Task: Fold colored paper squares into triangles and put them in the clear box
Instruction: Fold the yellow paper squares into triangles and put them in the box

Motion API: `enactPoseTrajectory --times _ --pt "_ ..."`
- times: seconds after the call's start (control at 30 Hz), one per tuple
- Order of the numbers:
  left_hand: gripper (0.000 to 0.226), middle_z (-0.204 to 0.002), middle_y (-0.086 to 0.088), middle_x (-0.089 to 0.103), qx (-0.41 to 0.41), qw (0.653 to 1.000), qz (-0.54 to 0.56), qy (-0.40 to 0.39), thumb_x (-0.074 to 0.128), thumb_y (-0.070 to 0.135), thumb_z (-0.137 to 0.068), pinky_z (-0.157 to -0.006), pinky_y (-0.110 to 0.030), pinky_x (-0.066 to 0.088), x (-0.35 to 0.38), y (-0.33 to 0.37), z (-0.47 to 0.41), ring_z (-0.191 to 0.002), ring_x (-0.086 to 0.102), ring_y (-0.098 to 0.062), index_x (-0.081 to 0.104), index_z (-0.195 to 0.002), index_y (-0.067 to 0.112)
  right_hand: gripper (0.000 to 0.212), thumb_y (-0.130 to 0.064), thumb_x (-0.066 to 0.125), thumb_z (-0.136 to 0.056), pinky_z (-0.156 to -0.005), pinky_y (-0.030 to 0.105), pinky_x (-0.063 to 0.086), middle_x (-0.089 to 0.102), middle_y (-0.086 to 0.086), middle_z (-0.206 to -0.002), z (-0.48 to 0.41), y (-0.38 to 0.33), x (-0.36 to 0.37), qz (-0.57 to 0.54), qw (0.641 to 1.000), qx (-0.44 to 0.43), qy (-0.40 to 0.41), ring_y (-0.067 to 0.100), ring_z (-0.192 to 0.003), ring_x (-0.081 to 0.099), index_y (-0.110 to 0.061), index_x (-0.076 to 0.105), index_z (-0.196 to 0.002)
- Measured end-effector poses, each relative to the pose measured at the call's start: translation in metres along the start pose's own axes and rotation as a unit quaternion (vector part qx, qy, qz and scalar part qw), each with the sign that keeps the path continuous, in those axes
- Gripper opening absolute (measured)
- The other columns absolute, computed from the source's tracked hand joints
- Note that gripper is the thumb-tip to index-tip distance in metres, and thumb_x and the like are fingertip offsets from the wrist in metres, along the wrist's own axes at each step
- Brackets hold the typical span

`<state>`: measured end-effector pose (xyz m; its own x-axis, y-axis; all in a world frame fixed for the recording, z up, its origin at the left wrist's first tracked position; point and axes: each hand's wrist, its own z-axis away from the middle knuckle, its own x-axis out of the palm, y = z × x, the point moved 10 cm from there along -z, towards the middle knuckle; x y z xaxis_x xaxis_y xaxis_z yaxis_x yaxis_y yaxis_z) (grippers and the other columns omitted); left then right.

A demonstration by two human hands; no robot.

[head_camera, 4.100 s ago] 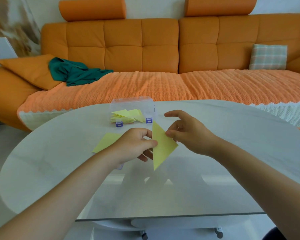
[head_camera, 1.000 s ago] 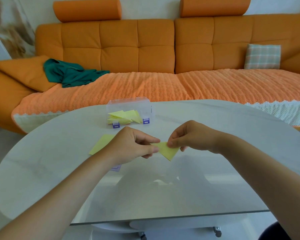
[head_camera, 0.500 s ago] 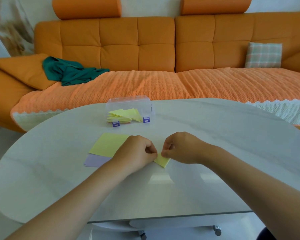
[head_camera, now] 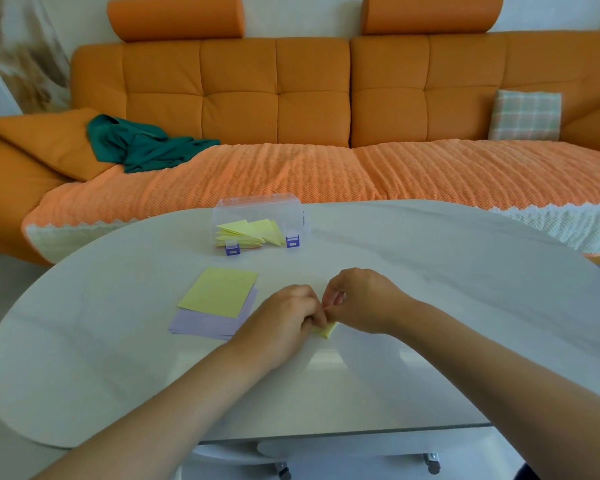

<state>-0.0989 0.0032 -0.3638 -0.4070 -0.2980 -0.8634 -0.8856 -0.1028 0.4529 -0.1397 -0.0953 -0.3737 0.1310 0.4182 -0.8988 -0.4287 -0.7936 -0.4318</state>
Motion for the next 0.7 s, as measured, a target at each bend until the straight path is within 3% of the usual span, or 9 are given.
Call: enactPoseTrajectory --times 0.1,0.17,0.33,0.53,0.7 --pt "0.032 -0.105 -0.001 0.066 0.042 0.999 -0.029 -0.006 0.053 -0.003 -0.090 -0.088 -0.037 0.047 0.003 0.007 0.007 -0.102 0.056 -0.020 0.074 -0.106 0.015 0.005 -0.038 0.070 -0.079 -0.072 0.021 0.053 0.065 -0.021 -0.076 0.000 0.007 0.002 -0.040 0.999 0.016 0.000 0.002 -0.079 0.063 -0.036 0.073 -0.075" --pt "0.033 -0.105 0.000 0.065 0.061 0.997 -0.047 -0.005 0.052 0.000 -0.091 -0.084 -0.039 0.048 0.003 0.011 0.012 -0.100 0.055 -0.020 0.072 -0.112 0.016 0.006 -0.038 0.070 -0.079 -0.068 0.019 0.051 0.066 -0.021 -0.078 0.001 0.010 0.004 -0.055 0.998 0.019 -0.001 0.001 -0.077 0.063 -0.036 0.072 -0.074" --pt "0.041 -0.104 0.004 0.057 0.076 0.994 -0.084 -0.005 0.048 0.012 -0.090 -0.079 -0.029 0.045 0.005 0.019 0.018 -0.096 0.049 -0.015 0.067 -0.124 0.023 0.001 -0.039 0.075 -0.080 -0.059 0.009 0.040 0.065 -0.021 -0.082 0.005 0.019 0.000 -0.082 0.996 0.015 -0.027 -0.010 -0.073 0.059 -0.039 0.076 -0.080" --pt "0.042 -0.111 0.007 0.052 0.065 0.993 -0.093 -0.025 0.048 0.024 -0.089 -0.082 -0.023 0.039 0.011 0.018 0.019 -0.103 0.044 -0.012 0.061 -0.129 0.028 0.010 -0.037 0.082 -0.077 -0.067 0.015 0.043 0.065 -0.016 -0.089 0.002 0.023 -0.002 -0.080 0.996 0.018 -0.046 0.002 -0.081 0.060 -0.040 0.074 -0.082" --pt "0.039 -0.113 0.010 0.051 0.061 0.993 -0.098 -0.028 0.049 0.032 -0.090 -0.081 -0.018 0.032 0.013 0.017 0.019 -0.106 0.041 -0.009 0.059 -0.128 0.029 0.010 -0.037 0.080 -0.078 -0.066 0.016 0.043 0.065 -0.018 -0.088 0.000 0.022 -0.002 -0.060 0.997 0.020 -0.052 -0.001 -0.083 0.060 -0.042 0.072 -0.079"
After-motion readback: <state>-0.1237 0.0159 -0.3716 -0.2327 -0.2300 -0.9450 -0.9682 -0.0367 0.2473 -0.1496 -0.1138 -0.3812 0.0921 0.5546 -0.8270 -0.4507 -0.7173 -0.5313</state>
